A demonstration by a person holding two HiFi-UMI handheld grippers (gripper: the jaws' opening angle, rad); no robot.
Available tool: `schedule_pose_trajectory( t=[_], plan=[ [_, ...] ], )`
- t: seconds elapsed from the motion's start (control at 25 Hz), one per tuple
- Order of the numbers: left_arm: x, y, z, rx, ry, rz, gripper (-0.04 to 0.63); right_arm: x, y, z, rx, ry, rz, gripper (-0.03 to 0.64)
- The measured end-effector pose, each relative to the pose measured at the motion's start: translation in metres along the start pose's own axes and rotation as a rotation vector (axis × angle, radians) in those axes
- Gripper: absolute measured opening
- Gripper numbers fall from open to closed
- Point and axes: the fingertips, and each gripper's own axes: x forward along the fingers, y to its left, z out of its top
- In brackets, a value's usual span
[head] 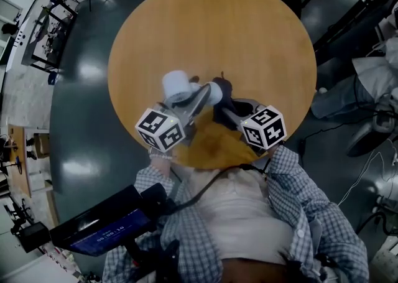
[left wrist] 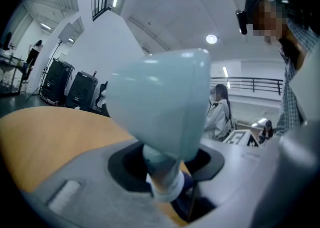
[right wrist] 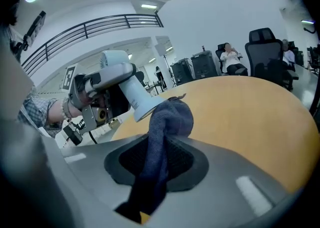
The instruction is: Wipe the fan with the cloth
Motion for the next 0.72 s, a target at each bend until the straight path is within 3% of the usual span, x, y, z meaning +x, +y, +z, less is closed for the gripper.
schedule_pose_trajectory(
  t=[0.4, 0.72],
  plan=[
    [0.011, 0.001, -0.054, 0.126, 0.16, 0.0, 0.17, -0.038, -0.053, -0.022, -0.013, 0.033, -0.157, 0.087],
    [0.032, 0.015, -0.099, 0.173, 0.267, -0.009, 0.17, -0.03, -0.096, -0.033, -0.108, 0.131, -0.231, 0.087]
  ],
)
